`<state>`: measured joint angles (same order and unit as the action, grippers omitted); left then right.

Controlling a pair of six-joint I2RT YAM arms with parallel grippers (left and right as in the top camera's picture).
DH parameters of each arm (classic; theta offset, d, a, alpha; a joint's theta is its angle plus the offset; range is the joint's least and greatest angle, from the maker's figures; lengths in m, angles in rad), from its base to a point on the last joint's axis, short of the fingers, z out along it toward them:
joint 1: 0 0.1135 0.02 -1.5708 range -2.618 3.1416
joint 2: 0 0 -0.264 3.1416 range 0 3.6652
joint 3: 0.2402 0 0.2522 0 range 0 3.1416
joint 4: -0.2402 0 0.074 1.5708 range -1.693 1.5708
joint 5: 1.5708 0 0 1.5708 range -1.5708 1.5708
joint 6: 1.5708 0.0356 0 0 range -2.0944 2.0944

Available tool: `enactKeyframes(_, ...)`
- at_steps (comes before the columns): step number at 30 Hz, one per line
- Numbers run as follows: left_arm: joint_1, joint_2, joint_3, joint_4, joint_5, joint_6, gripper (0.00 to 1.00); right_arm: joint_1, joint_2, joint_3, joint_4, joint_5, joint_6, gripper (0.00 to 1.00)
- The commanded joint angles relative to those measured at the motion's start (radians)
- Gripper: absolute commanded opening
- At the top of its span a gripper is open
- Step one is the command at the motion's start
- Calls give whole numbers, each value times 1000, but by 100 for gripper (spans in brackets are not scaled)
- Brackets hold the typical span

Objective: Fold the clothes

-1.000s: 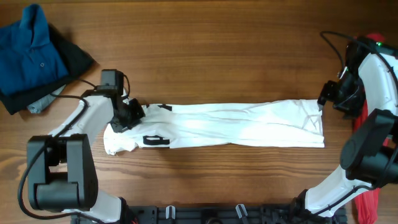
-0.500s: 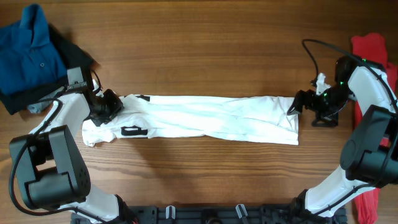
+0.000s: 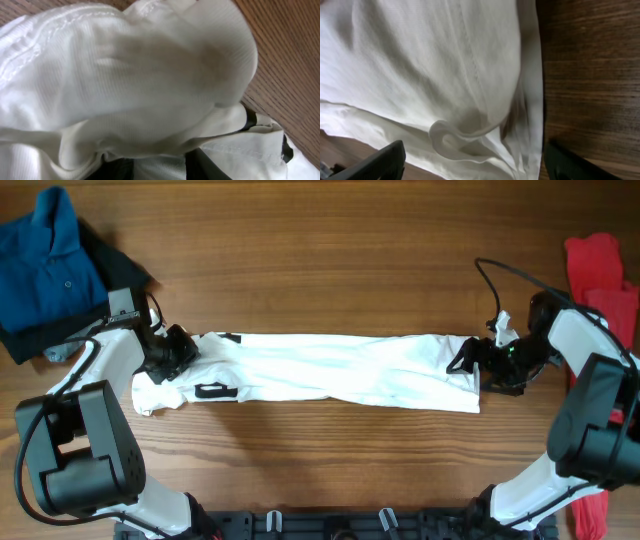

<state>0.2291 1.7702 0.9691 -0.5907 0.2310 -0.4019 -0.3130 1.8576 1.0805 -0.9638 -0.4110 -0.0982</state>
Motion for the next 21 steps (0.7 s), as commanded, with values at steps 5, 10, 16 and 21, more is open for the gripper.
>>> enactKeyframes(5,9,68,-51,-38,-93,9,34,63,17,-71,91,-41,34,38)
enactKeyframes(10,8,67,-51,-48,-90,8,32,67,17,-71,137,-30,100,4)
enactKeyframes(16,-31,7,10,-92,-67,9,33,55,16,-41,130,174,231,4)
enactKeyframes(21,-71,-86,85,-166,-67,9,56,4,16,44,69,224,258,4)
